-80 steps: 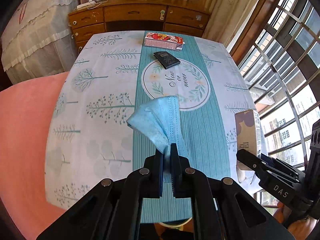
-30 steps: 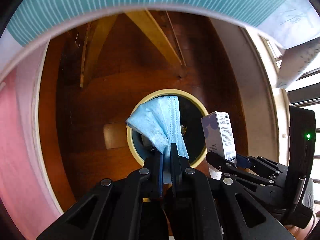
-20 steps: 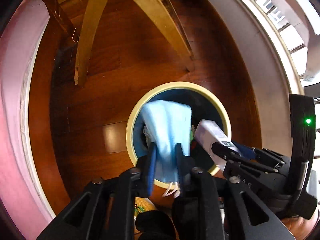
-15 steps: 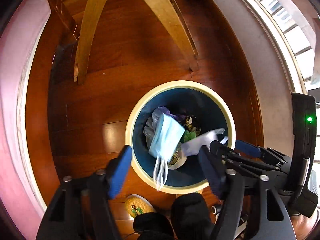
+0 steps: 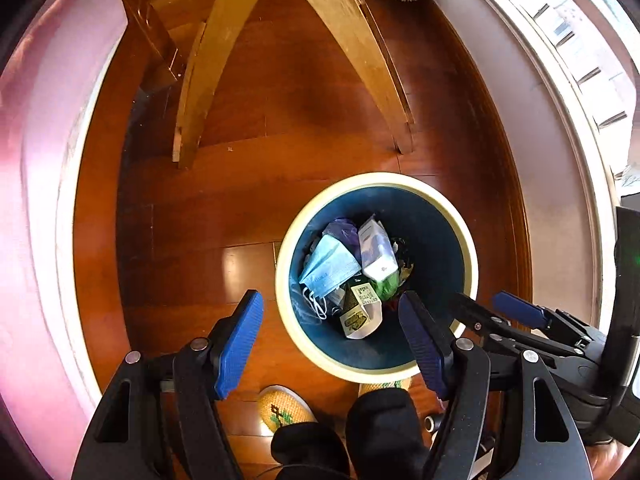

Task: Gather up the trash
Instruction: 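Open both tools to drop the mask and box into the bin, then raise both tools back toward the table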

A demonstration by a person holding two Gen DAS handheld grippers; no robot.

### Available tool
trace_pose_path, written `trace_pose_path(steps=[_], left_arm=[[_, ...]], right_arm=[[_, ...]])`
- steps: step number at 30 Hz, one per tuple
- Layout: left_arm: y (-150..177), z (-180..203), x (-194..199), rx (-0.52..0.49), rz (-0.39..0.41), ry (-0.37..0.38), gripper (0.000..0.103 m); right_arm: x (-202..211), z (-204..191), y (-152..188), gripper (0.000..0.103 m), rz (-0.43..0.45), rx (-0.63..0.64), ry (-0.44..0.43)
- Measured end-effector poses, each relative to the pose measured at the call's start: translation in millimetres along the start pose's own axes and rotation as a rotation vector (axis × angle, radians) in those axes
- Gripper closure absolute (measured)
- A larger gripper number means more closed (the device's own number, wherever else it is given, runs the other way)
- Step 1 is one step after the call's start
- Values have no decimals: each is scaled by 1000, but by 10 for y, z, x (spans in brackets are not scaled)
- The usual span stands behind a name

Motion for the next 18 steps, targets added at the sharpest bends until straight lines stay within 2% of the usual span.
trace_pose_path(steps=[7,18], left_arm=[[30,-40,533,6,11,-8,32],[6,-185,1897,28,66,-45,32]], right_arm=[[520,-186,17,44,17,3,-5],[1656,-612,61,44,45,32,3]])
Point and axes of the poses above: each gripper's, at about its wrist camera, not at the fingertips, and x roughly against the way its jaws point, z to its right, y to its underside, the point moved 9 cm from there along -x, roughly the way its jaws point, and after that the axes turned 6 degrees about -x, right-handed, at the moved point
